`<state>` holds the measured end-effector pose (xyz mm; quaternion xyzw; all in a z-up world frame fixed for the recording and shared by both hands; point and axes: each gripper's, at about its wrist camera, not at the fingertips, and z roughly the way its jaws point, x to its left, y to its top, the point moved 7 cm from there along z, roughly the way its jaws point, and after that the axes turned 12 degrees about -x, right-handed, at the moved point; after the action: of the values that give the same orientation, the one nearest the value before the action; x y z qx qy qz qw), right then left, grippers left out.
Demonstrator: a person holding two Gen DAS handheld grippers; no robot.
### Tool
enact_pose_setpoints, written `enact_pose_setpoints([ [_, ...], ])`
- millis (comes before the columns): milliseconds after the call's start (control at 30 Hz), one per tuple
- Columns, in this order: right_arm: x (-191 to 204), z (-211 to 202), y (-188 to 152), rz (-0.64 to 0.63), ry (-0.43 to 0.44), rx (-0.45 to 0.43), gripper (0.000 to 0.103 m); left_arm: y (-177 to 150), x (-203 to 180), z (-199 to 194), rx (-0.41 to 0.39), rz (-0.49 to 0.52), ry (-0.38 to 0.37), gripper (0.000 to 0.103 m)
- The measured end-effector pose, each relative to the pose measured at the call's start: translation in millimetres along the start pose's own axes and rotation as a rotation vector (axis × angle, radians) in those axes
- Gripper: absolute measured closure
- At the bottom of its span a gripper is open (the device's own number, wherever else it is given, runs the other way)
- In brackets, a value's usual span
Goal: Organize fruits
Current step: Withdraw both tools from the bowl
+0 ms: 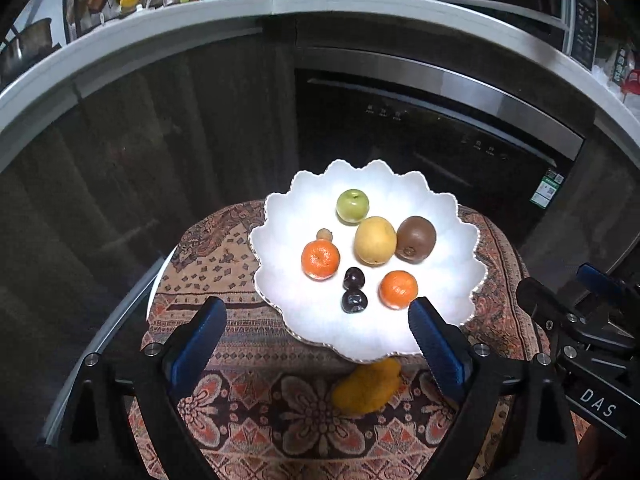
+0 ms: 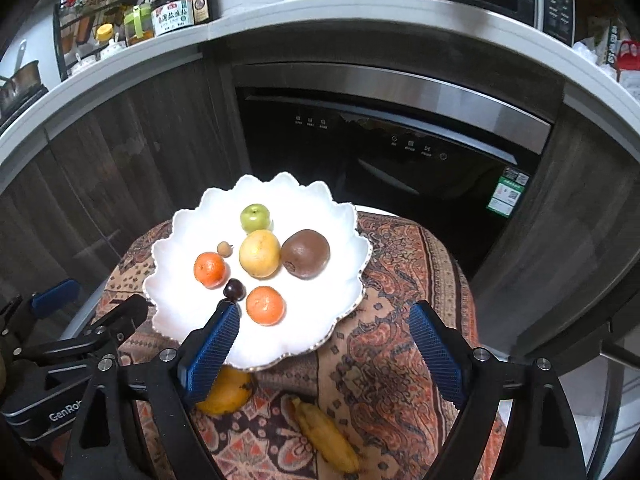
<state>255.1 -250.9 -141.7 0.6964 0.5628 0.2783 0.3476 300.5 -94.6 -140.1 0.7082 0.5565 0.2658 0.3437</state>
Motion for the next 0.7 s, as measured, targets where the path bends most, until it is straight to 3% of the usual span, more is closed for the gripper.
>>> enact_pose_setpoints([
  [267,-7,-30,-3,-0.003,-0.018,-0.028,0.016,-2,-6,-30,-0.033,0.017,-0.006,0.007],
  [700,-21,-44,-30,-0.011,-0.055,-0.014,0.015,-29,-21,-36,-0.008,0.053,-0.033,0.007],
])
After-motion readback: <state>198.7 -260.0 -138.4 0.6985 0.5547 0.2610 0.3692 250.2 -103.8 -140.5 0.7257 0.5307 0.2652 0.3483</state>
